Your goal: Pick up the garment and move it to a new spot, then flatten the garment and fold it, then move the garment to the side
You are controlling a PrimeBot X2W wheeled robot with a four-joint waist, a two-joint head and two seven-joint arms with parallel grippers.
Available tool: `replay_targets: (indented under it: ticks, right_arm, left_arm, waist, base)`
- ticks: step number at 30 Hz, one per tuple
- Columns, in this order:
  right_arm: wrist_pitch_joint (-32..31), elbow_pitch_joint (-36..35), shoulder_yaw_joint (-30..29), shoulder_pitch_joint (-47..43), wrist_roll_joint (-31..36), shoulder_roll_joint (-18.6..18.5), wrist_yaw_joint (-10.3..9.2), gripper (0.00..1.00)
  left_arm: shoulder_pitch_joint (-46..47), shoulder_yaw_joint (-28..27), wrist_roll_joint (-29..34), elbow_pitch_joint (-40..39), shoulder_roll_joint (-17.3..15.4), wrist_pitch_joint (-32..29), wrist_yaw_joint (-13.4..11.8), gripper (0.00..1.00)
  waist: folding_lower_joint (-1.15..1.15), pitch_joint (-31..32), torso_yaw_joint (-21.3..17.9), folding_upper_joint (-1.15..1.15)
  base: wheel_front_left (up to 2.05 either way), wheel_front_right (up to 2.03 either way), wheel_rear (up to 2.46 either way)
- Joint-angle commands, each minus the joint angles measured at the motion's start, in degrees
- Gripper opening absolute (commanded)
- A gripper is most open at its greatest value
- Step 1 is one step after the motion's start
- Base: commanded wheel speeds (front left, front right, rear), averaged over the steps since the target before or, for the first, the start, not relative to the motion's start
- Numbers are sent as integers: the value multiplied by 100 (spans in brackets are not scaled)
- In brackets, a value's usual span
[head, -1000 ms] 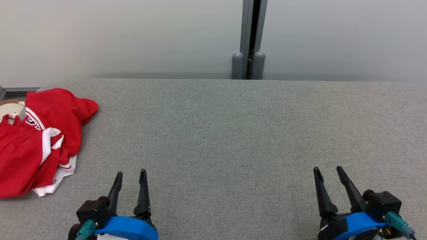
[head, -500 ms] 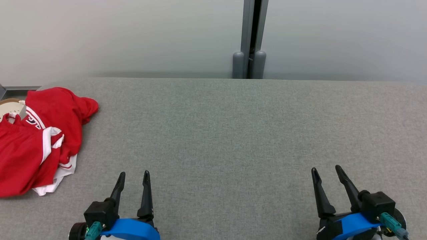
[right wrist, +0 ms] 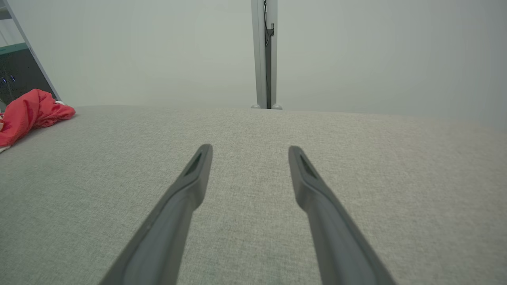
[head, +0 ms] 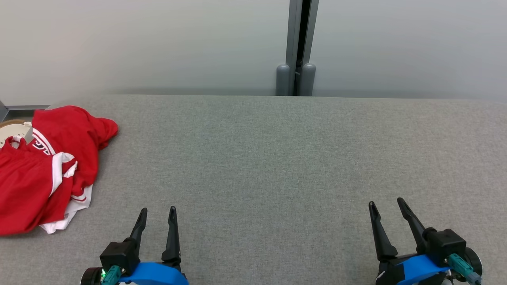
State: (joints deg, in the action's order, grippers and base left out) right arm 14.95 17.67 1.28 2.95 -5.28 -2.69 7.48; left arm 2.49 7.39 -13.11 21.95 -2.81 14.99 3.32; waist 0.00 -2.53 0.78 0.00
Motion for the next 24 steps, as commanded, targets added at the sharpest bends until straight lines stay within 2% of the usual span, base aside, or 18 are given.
replay_targets:
  ticks: [1,15,19,24]
  right_arm:
    - [37,16,-17,-32,-25,-36,3,100]
    - [37,5,-65,-87,-18,-35,3,100]
    - [37,-17,-177,-164,14,-32,3,100]
    - [36,-40,-240,-201,83,-30,3,100]
  left_arm:
    - [-12,-33,-26,18,-13,30,-1,100]
    - [-12,15,44,86,-14,30,15,100]
    - [53,75,45,80,-12,29,6,100]
    - [63,64,48,53,-13,29,-30,100]
  waist:
    - [0,7,-1,0]
    - [0,21,65,0]
    - [0,29,359,0]
    - [0,40,990,0]
  base:
    - [0,0,0]
    - [0,0,0]
    - [0,0,0]
    - [0,0,0]
